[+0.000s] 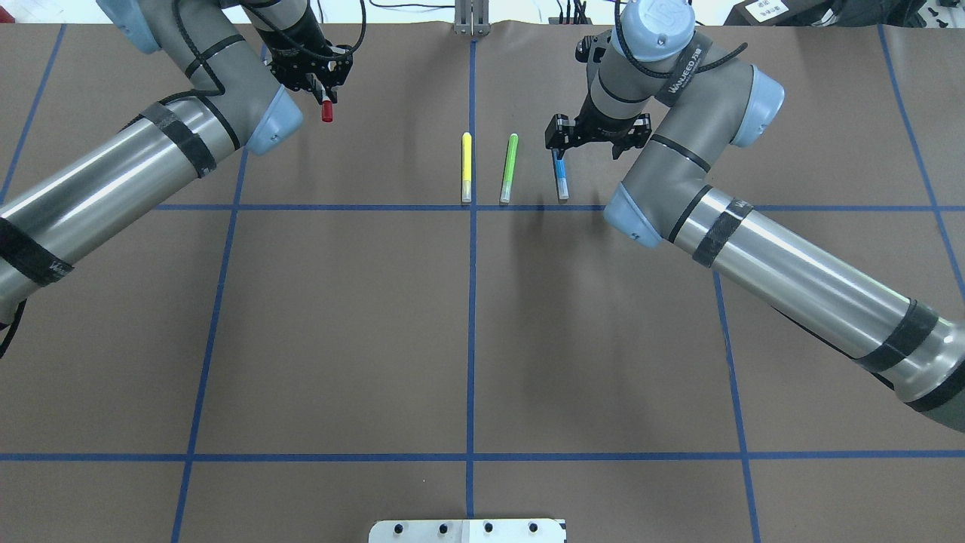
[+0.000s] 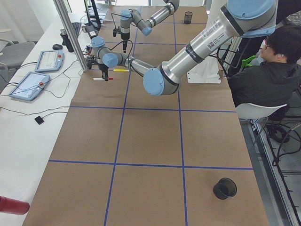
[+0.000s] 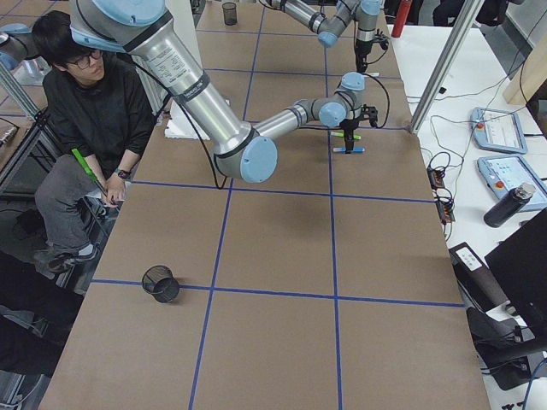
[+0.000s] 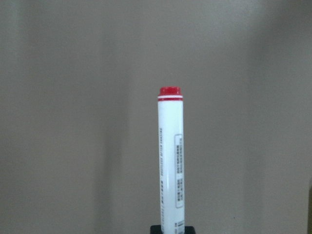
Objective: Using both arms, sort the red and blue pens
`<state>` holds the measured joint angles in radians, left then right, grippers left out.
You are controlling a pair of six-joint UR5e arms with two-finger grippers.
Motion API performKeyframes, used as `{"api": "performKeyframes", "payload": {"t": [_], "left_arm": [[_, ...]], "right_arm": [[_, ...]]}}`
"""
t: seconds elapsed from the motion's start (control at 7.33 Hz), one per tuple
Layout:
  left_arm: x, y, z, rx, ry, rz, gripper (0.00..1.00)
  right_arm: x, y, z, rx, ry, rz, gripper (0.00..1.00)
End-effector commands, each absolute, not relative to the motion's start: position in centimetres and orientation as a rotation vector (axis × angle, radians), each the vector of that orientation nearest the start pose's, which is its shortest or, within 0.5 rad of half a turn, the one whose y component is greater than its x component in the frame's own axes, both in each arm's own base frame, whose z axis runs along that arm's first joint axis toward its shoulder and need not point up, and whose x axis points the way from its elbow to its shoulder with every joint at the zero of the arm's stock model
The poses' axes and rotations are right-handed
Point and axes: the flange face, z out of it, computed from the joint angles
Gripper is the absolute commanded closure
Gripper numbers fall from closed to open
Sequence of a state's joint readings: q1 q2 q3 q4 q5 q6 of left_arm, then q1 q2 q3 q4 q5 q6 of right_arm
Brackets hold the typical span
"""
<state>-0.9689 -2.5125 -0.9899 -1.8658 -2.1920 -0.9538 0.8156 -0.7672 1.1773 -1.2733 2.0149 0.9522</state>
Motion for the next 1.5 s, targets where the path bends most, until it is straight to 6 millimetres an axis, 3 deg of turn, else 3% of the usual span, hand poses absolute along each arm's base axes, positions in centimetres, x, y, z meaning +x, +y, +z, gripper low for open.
{"api": "performKeyframes", "payload": {"t": [0.0,0.27,1.36], "left_arm": [[40.9,-73.1,28.6,0.033,0.87,-0.127,1.0],[40.8,-73.1,28.5,0.034,0.871,-0.126,1.0],[40.5,-72.9,28.8,0.04,0.876,-0.125,1.0]], "right_arm": [[-50.6,-64.4,29.9,0.135,-0.789,0.021,0.03],[-52.6,-65.1,29.2,0.114,-0.774,0.014,0.08],[-53.2,-65.0,30.8,0.097,-0.757,-0.011,0.19]]}}
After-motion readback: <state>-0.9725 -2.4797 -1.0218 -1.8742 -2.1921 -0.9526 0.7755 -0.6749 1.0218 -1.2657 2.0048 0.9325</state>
